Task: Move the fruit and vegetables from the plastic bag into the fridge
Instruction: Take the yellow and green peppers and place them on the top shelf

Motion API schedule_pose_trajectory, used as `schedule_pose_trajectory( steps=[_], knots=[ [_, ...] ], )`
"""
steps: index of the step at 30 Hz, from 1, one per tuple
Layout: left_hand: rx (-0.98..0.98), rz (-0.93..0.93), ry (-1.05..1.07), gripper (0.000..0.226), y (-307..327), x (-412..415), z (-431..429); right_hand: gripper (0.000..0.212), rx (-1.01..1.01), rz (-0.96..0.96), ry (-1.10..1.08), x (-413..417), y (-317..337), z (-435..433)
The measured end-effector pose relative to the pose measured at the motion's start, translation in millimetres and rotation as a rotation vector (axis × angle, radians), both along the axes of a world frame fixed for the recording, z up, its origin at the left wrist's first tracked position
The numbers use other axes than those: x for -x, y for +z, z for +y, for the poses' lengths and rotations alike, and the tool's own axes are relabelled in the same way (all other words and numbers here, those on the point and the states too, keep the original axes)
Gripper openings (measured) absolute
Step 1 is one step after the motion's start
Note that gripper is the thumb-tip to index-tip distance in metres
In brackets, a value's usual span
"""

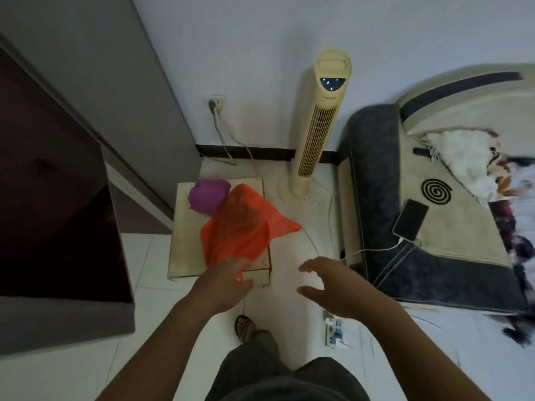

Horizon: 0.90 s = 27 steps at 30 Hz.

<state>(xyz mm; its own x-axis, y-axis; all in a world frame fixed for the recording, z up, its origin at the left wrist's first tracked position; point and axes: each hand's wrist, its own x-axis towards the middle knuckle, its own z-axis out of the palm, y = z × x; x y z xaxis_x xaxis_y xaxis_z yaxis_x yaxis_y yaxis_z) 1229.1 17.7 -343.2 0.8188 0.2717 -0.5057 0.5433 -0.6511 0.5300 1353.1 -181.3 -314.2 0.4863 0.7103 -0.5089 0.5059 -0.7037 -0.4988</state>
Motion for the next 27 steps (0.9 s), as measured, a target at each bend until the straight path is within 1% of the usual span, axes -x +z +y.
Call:
schedule_pose_trajectory(
  steps=[3,5,9,11,14,16,18,20,21,24,27],
  knots=[
    [0.04,0.003,-0.061,0.036,-9,-50,11,0.047,0.064,-0.006,-0.009,-26,-8,3],
    [0.016,-0.017,-0.071,0.035,-11,-78,21,0.047,0.069,-0.004,-0.017,-47,-15,14],
    [0.005,0.022,-0.01,0.041,-22,-104,49,0.047,0.026,0.062,0.017,-84,-37,48],
    [-0.002,0.075,0.06,0.042,-35,-104,62,0.049,0.009,0.096,0.049,-104,-55,66],
    [0.012,0.13,0.24,0.048,-58,-99,74,0.054,-0.01,0.126,0.17,-134,-83,96],
    [0.03,0.115,0.386,0.046,-72,-98,73,0.051,-0.025,0.141,0.25,-154,-97,115],
    [0.041,0.082,0.54,0.04,-88,-98,67,0.042,-0.04,0.149,0.331,-172,-108,135],
    [0.021,0.021,0.621,0.041,-109,-101,65,0.035,-0.056,0.115,0.409,-187,-126,157],
    [-0.005,-0.009,0.652,0.041,-120,-102,66,0.035,-0.054,0.093,0.44,-192,-137,168],
    [-0.074,-0.044,0.742,0.043,-154,-104,73,0.049,-0.046,0.046,0.544,-198,-182,198],
    [-0.107,-0.041,0.78,0.056,-192,-101,81,0.06,-0.033,-0.027,0.689,-195,-227,226]
  ],
)
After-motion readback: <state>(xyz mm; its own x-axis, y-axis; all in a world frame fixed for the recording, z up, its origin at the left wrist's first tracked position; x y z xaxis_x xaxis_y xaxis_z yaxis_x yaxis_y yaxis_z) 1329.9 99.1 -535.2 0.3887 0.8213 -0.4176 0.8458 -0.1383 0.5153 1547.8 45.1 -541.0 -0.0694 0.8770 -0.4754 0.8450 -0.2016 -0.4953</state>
